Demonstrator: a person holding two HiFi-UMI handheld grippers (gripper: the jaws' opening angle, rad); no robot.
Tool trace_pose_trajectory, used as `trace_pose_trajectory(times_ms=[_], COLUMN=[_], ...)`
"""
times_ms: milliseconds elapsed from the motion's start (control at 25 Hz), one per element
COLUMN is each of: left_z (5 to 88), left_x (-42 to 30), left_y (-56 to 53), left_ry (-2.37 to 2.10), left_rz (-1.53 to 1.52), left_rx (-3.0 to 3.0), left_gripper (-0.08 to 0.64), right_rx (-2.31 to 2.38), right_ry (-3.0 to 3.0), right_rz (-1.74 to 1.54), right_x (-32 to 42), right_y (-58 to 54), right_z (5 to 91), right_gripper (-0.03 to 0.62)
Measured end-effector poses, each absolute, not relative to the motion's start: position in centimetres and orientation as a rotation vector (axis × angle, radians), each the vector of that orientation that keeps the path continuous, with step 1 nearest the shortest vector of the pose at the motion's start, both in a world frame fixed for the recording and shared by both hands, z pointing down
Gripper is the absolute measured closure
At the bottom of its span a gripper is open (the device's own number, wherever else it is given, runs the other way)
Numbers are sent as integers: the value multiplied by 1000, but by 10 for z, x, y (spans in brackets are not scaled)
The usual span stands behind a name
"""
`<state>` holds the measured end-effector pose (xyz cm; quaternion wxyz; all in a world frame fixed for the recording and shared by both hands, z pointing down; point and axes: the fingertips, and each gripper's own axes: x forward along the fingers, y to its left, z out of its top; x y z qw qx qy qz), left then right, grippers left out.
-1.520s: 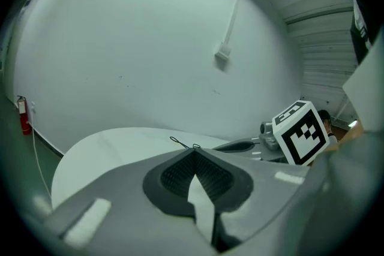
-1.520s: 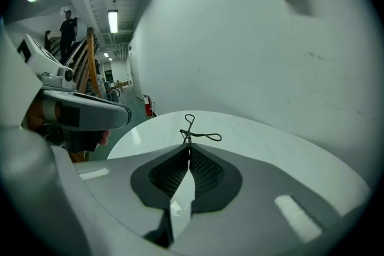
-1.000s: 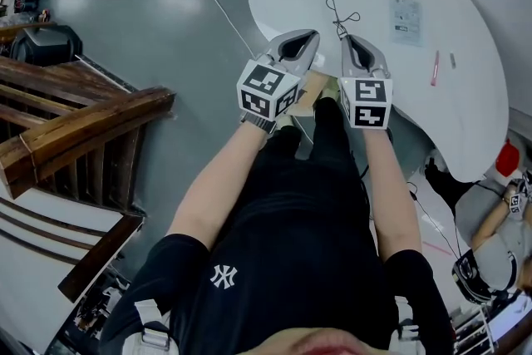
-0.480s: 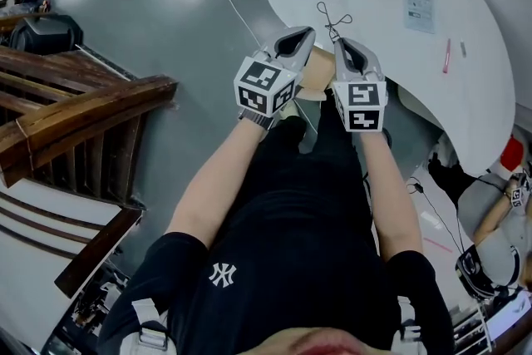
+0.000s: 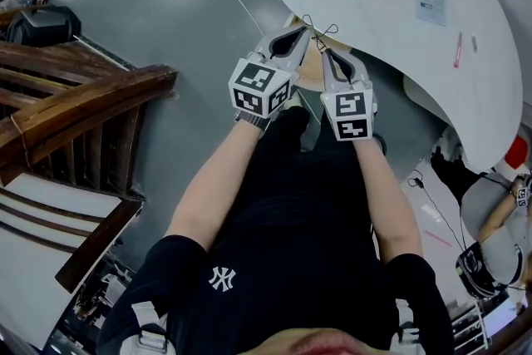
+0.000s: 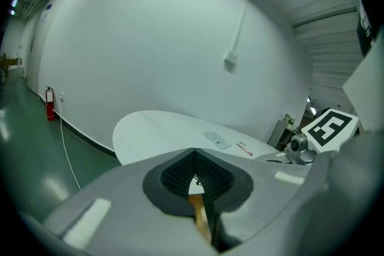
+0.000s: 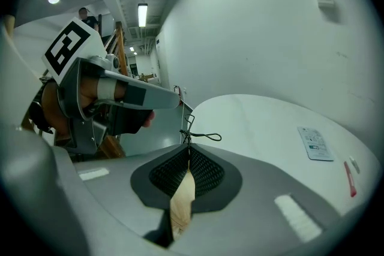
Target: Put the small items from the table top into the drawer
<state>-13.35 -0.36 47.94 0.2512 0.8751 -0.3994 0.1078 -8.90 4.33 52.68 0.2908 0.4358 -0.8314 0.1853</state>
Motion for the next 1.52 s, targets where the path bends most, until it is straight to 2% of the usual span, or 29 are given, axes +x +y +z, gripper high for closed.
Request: trace_pose_trajectory(times_ms=[1520], left_z=[585], left_x=[-169], left_y=[-9], left_ry=[-1070], left_rz=[344], left_rx=[2268], left_gripper=[560], right_rx=[825], right_ry=[-2009], right_rz=[656], right_x=[-123], right_y=[39], right_z=[715], right_gripper=[560])
